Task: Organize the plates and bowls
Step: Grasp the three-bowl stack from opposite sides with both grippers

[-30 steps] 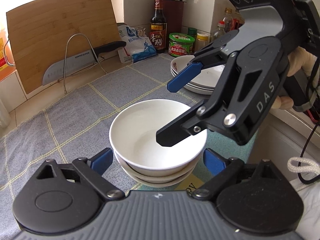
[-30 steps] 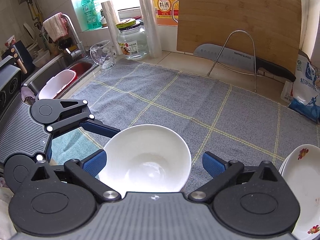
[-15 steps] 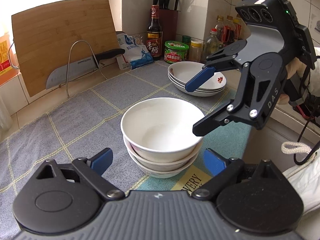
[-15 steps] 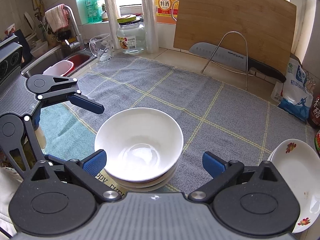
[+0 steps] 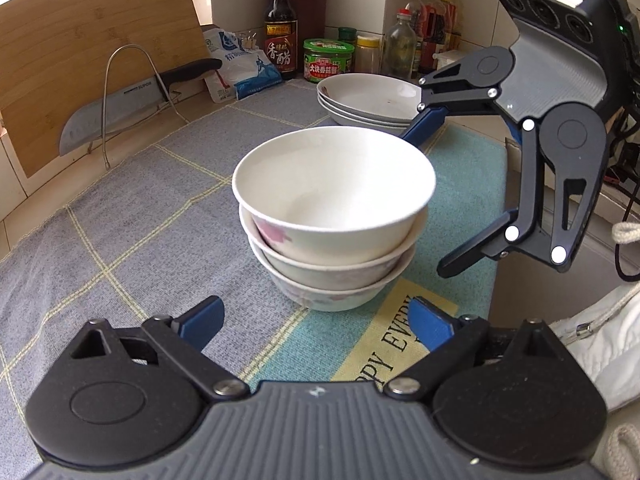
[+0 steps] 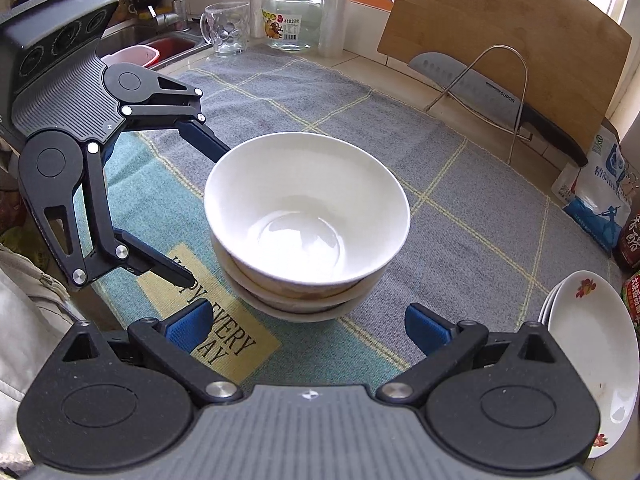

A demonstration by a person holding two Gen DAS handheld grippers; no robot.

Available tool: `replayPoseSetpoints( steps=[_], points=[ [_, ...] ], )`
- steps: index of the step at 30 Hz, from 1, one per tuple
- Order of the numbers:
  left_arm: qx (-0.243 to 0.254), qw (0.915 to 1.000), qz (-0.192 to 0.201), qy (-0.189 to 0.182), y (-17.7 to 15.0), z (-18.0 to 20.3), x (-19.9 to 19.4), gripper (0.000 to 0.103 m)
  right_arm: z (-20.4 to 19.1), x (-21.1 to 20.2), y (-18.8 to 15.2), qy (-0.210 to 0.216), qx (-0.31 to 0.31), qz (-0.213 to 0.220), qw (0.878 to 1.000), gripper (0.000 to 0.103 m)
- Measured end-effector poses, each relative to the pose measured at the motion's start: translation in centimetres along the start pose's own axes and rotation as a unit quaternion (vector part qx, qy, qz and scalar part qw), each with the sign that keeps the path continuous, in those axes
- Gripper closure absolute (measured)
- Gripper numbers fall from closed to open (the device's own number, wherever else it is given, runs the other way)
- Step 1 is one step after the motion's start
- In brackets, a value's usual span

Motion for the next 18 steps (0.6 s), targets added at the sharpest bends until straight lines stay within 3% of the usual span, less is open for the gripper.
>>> replayPoseSetpoints(
  steps=[11, 18],
  points=[
    [-0.001, 0.9995, -0.031, -0.004, -1.2, 0.1, 2.8, 0.005, 2.0, 5.0, -2.3, 0.037, 0.002, -0.016, 0.999, 0.000],
    [-0.005, 0.9991, -0.041, -0.009, -0.9, -0.2, 4.0, 0.005, 2.3, 5.1, -2.3, 0.054, -0.022, 0.012, 0.998, 0.000]
  ],
)
Point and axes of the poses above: each gripper's, at about its wrist camera, not at the fingertips, and x roughly the way its jaws point, z to its right, y to its top, the point moved 7 cm from there along x, roughly the way its jaws point, and after that the axes turned 2 degrees about y, right-handed, at the moved point
